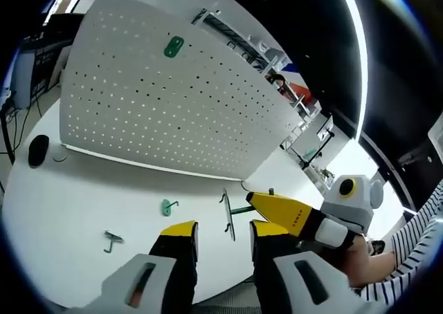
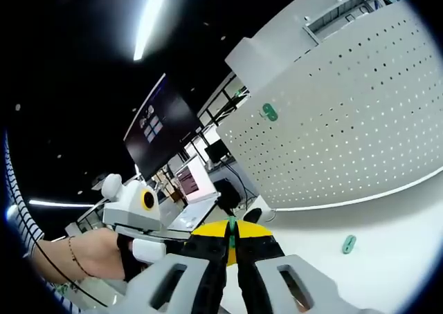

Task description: Insert the hook assembly into the mounting plate slot until the hook locks in place.

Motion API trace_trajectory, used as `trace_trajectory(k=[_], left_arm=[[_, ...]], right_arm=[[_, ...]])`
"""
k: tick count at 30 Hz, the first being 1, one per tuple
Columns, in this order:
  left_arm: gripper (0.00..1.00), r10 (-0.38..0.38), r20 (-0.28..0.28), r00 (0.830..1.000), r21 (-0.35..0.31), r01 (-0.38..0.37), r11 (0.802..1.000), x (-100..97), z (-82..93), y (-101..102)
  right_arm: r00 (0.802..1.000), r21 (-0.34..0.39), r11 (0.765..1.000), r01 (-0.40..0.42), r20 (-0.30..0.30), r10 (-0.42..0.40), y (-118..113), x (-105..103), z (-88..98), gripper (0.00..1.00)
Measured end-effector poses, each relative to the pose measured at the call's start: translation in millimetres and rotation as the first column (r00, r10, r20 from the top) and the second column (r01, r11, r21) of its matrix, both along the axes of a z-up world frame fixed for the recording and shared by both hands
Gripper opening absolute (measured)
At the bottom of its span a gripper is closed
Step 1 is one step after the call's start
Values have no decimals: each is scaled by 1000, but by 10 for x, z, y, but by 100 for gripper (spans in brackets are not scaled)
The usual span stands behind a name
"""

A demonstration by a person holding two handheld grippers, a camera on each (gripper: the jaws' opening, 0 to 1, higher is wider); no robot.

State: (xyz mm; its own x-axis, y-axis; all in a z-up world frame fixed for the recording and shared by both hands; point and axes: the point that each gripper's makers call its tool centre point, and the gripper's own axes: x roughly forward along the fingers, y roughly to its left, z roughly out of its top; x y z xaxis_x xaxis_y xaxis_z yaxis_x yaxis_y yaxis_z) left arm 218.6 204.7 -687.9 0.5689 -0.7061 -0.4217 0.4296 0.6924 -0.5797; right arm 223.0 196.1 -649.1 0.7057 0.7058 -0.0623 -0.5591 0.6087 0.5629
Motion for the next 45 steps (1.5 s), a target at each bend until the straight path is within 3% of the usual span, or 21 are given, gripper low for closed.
trace_trajectory(k=[10, 20, 33, 40, 45], left_arm=[[13, -3, 4, 1000, -35, 3, 999, 11, 52, -31], [5, -9, 5, 1000, -58, 9, 998, 22, 90, -46], [3, 13, 12, 1000, -83, -12, 996, 31, 113, -3], [1, 6, 22, 1000, -70, -4, 998, 4, 116, 4], [1, -7, 17, 1000, -34, 7, 999, -33, 56, 21]], right_arm=[[997, 2, 999, 46, 55, -46, -46, 21, 121, 0], [997, -12, 999, 40, 67, -39, -4, 13, 125, 0], [993, -58, 997, 45, 109, -39, 47, -39, 157, 0], [994, -57, 998, 39, 108, -33, 54, -60, 147, 0], [997, -47, 999, 26, 73, -23, 65, -78, 86, 0]])
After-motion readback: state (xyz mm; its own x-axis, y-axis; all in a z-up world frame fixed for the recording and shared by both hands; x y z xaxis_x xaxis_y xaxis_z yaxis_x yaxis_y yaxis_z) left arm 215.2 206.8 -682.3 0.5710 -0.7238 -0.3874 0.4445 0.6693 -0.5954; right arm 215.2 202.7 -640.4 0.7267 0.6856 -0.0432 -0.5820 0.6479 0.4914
